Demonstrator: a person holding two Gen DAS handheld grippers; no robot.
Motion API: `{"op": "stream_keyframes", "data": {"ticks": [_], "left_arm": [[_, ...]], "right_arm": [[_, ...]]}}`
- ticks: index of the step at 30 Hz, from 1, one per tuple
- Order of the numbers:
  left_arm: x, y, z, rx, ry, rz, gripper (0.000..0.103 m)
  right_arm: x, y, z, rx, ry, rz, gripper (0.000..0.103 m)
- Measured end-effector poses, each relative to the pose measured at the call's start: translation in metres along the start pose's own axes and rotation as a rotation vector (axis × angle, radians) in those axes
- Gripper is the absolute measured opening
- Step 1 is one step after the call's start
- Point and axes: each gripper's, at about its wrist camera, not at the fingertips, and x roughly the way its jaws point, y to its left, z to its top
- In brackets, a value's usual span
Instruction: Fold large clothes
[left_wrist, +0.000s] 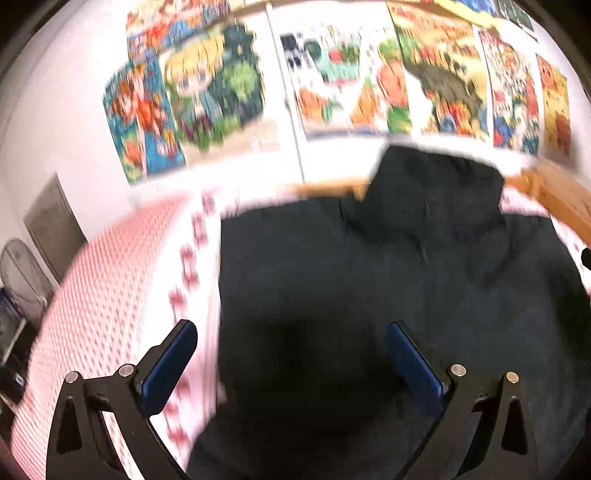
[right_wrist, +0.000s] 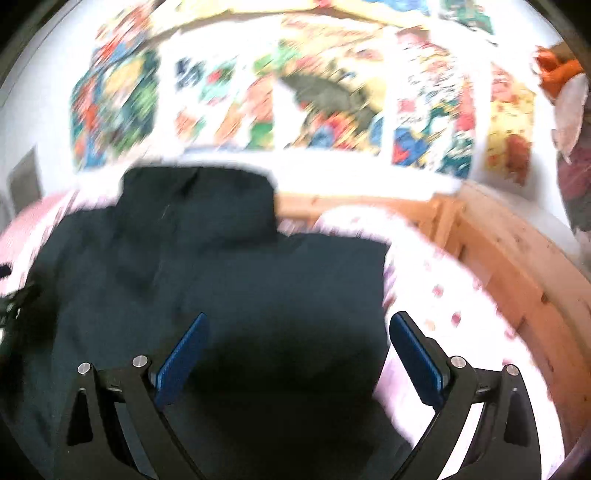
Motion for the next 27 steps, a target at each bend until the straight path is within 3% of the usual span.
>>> {"op": "stream_keyframes", "data": {"ticks": [6,10,12,17,18,20,22,23,24,25,26,27], "left_arm": [[0.041,-0.011,0.07,-0.062,-0.138,0.002,0.103],[0.071,-0.024,0.094,-0.083,-0.179,-0.032,0.103],[0.087,-0.034,0.102,-0.075,-0.169,-0.038,0.103],[0.114,-0.065,0.107,-0.035,-0.096,0.003,0.102],[0.117,-0.066,0.108,-0.047,-0.093,0.001,0.097],[0.119,-0.067,0.108,-0.057,-0.087,-0.014,0.086],[0.12,-0.068,0.109,-0.049,-0.079,-0.035,0.065],[0.121,-0.069,0.11,-0.04,-0.069,-0.048,0.048],[0.122,-0.07,0.11,-0.037,-0.057,-0.07,0.031],[0.121,-0.071,0.109,-0.039,-0.048,-0.096,0.023],[0.119,-0.072,0.108,-0.043,-0.042,-0.12,0.011],[0.118,-0.072,0.108,-0.048,-0.043,-0.126,0.011]], "right_arm": [[0.058,0.007,0.053,0.097,-0.027,0.006,0.096],[0.1,0.027,0.064,0.131,-0.029,0.089,0.096],[0.116,0.036,0.067,0.143,-0.029,0.112,0.096],[0.149,0.038,0.063,0.255,0.007,0.068,0.096],[0.153,0.034,0.06,0.291,0.007,0.072,0.094],[0.158,0.03,0.055,0.346,0.0,0.094,0.079],[0.16,0.03,0.052,0.357,-0.007,0.108,0.061],[0.158,0.032,0.051,0.355,-0.016,0.111,0.055],[0.155,0.036,0.05,0.342,-0.027,0.111,0.041],[0.153,0.041,0.05,0.317,-0.033,0.117,0.026],[0.15,0.044,0.051,0.294,-0.035,0.122,0.019],[0.145,0.051,0.052,0.26,-0.039,0.117,0.015]]}}
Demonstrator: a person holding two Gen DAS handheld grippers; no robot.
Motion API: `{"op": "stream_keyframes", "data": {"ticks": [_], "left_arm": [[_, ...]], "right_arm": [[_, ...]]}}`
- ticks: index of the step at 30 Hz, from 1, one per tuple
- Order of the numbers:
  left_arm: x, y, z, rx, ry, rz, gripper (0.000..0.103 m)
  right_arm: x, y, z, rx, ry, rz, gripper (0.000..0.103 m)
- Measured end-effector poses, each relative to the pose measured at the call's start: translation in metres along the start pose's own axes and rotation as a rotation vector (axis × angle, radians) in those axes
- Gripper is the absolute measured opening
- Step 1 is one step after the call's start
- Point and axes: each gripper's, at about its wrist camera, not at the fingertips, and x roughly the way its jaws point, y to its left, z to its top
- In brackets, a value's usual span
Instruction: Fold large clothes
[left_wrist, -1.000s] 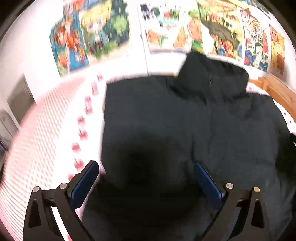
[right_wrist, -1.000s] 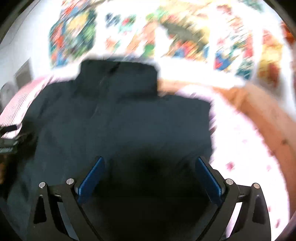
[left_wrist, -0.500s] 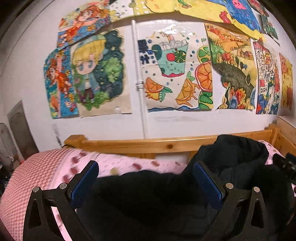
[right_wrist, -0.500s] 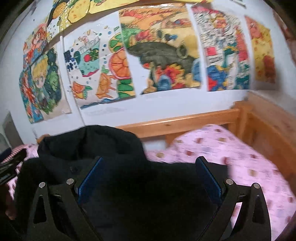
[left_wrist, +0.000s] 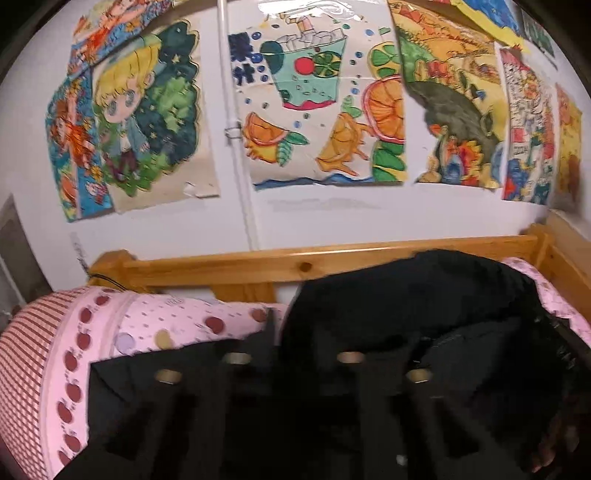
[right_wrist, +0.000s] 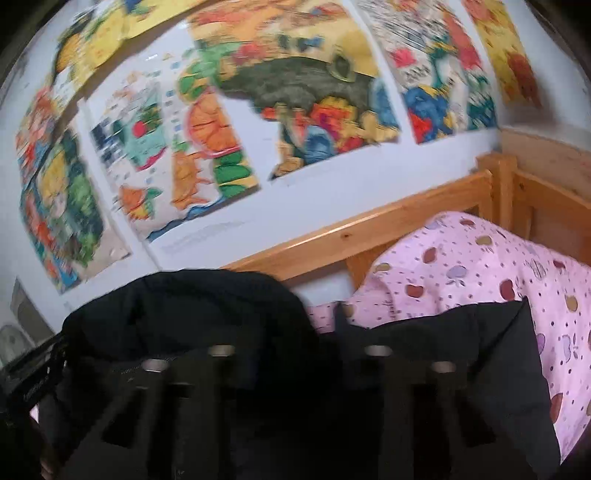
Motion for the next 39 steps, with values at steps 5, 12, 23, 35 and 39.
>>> {"op": "stream_keyframes", "data": {"ticks": [5,12,23,35,39], "left_arm": [[-0.027,0.004,-0.013,0.008,-0.032,-0.011,0.008],[-0.084,0.025,-0.046,0.06,-0.042,-0.056,0.006],[-0.073,0.029,-0.111,0.161,0.125,-0.036,0.006],[-0.057,-0.003,-0.146,0.297,0.038,0.081,0.007],[-0.062,0.006,-0.145,0.258,0.035,0.045,0.011]], "right_arm": [[-0.036,0.003,-0.002,-0.021,-0.029,0.023,0.009],[-0.086,-0.015,-0.023,-0.054,-0.001,0.008,0.005],[-0.11,0.0,-0.059,-0.199,0.147,-0.068,0.005],[-0.066,-0.012,-0.098,-0.213,0.215,-0.127,0.006],[-0.072,-0.017,-0.097,-0.186,0.202,-0.106,0.008]]}}
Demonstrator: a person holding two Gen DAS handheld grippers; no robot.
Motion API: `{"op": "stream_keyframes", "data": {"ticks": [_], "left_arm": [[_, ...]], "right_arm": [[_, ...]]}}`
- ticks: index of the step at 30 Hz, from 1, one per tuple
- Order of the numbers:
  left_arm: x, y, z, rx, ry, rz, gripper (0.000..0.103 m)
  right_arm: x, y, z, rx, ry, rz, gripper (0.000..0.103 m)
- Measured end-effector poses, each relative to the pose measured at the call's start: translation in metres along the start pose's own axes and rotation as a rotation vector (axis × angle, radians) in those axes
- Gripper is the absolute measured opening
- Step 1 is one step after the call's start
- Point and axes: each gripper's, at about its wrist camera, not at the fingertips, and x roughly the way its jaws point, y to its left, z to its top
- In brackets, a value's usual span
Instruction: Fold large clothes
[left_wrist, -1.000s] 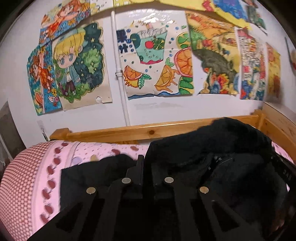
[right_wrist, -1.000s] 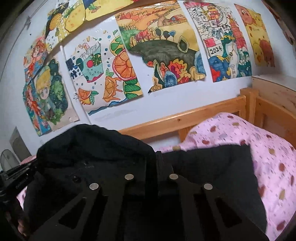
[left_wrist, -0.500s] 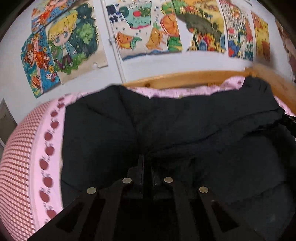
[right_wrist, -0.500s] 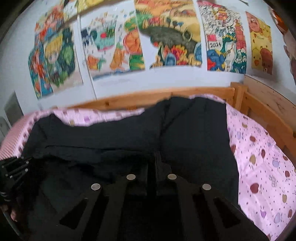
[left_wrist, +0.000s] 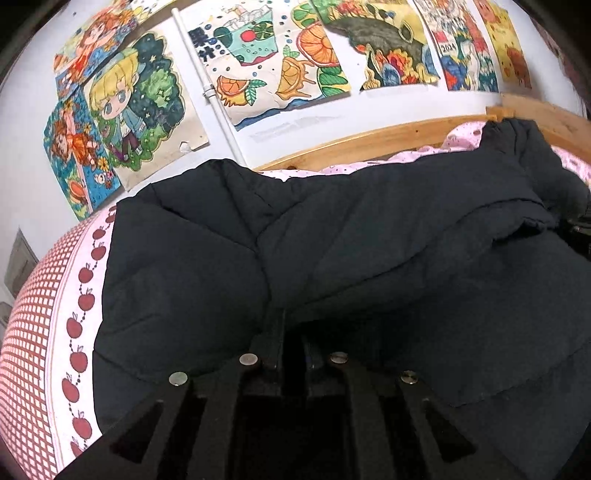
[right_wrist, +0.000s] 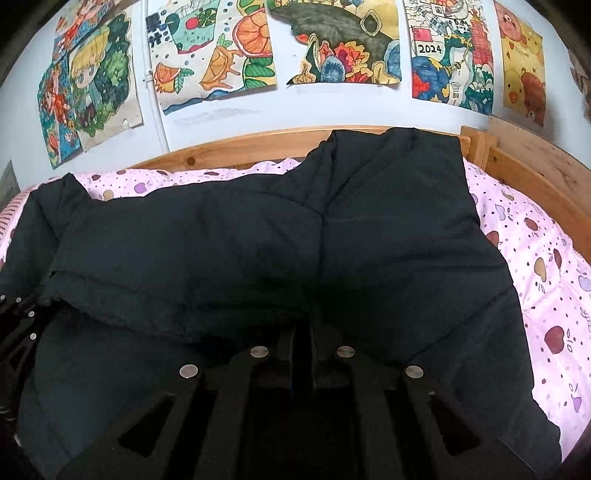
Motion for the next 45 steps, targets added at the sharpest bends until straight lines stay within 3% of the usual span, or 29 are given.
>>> {"op": "stream_keyframes", "data": {"ticks": [4,6,7,8,10,11,15,18,23,27,32,36,45], "left_arm": [[-0.008,0.015,-0.001,-0.064,0.02,-0.062,0.023],[-0.014,0.021,-0.001,-0.091,0.039,-0.099,0.04],[-0.018,0.024,-0.002,-0.097,0.043,-0.126,0.048],[-0.025,0.028,-0.002,-0.102,0.044,-0.155,0.063],[-0.037,0.033,-0.001,-0.122,0.032,-0.17,0.071],[-0.041,0.036,0.0,-0.134,0.028,-0.18,0.076],[-0.056,0.052,0.011,-0.239,0.004,-0.211,0.083],[-0.056,0.068,0.025,-0.373,-0.023,-0.218,0.088],[-0.034,0.079,0.044,-0.515,-0.039,-0.213,0.089],[-0.004,0.064,0.047,-0.463,0.008,-0.176,0.089],[0.019,0.033,0.03,-0.286,0.018,-0.1,0.093],[0.022,0.01,0.025,-0.171,0.001,-0.013,0.094],[0.035,-0.001,0.016,-0.147,-0.031,0.025,0.101]], "right_arm": [[-0.011,-0.011,-0.002,0.05,-0.005,0.039,0.013],[-0.021,-0.016,-0.002,0.067,-0.014,0.039,0.017],[-0.027,-0.018,-0.002,0.069,-0.019,0.034,0.024],[-0.032,-0.02,-0.001,0.07,-0.028,0.03,0.028],[-0.045,-0.025,0.002,0.071,-0.064,0.023,0.046],[-0.053,-0.027,0.005,0.068,-0.088,0.021,0.05],[-0.072,-0.031,0.024,0.061,-0.143,0.028,0.063],[-0.077,-0.032,0.037,0.091,-0.173,0.058,0.076],[-0.057,-0.017,0.052,0.084,-0.129,0.141,0.079],[-0.031,0.004,0.057,0.01,-0.046,0.178,0.079],[0.008,0.028,0.034,-0.157,0.051,0.058,0.08],[0.028,0.014,0.021,-0.072,0.094,0.116,0.086],[0.054,0.016,0.008,-0.052,0.08,0.122,0.091]]}}
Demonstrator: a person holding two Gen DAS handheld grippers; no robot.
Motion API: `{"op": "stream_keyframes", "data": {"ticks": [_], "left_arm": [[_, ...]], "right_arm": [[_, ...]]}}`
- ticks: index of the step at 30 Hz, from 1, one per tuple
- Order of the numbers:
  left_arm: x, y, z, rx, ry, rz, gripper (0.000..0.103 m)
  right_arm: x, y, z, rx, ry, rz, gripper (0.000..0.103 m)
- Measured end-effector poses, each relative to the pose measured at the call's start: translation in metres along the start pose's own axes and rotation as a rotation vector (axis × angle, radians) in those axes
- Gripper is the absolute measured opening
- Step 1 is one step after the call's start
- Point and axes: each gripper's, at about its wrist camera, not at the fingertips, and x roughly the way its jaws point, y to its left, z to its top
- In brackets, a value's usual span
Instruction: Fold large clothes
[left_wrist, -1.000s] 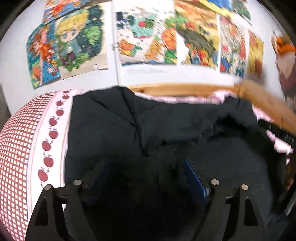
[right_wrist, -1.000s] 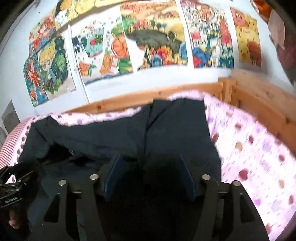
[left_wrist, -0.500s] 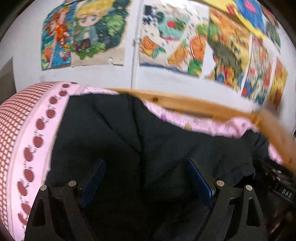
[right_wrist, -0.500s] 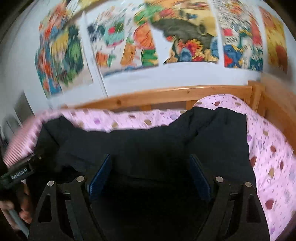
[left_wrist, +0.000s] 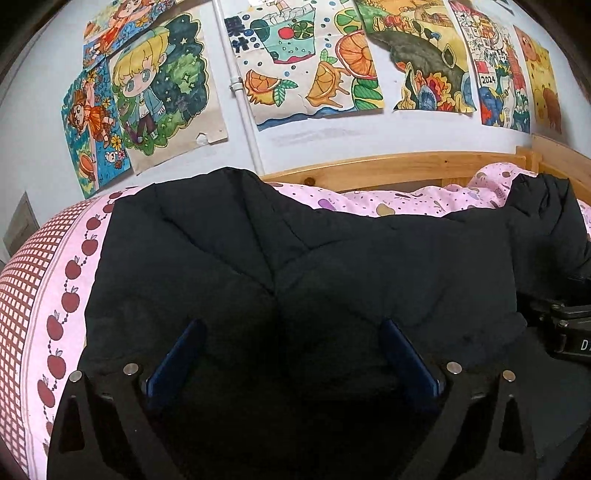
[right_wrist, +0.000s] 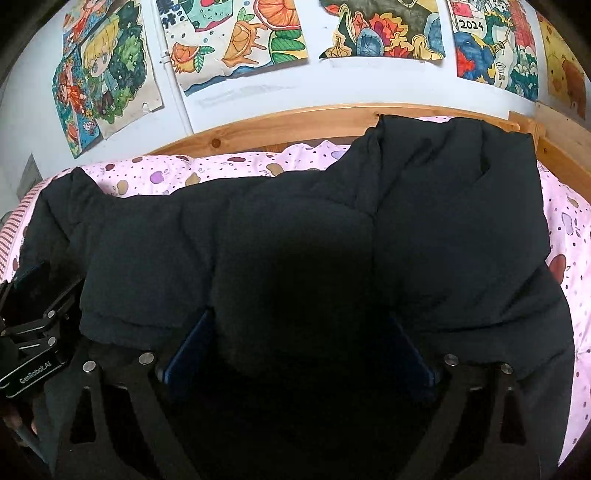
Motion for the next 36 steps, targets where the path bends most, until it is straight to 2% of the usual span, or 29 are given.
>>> {"op": "stream_keyframes", "data": {"ticks": [8,16,28,32,36], "left_arm": [[-0.003,0.002,-0.006,-0.018,-0.029,-0.021,0.103],[-0.01,0.004,-0.011,-0.028,-0.064,-0.038,0.103],[-0.023,0.018,-0.012,-0.066,-0.022,-0.097,0.103],[-0.039,0.026,-0.014,-0.07,0.018,-0.115,0.103],[-0.06,0.031,-0.02,-0.052,0.028,-0.095,0.103]], "right_arm": [[-0.004,-0.005,-0.003,0.016,-0.032,0.021,0.092],[-0.021,-0.021,-0.013,0.089,-0.078,0.116,0.093],[-0.04,-0.024,-0.025,0.099,-0.062,0.138,0.093],[-0.054,-0.021,-0.028,0.08,-0.048,0.116,0.093],[-0.071,-0.019,-0.032,0.044,-0.029,0.101,0.093]]}}
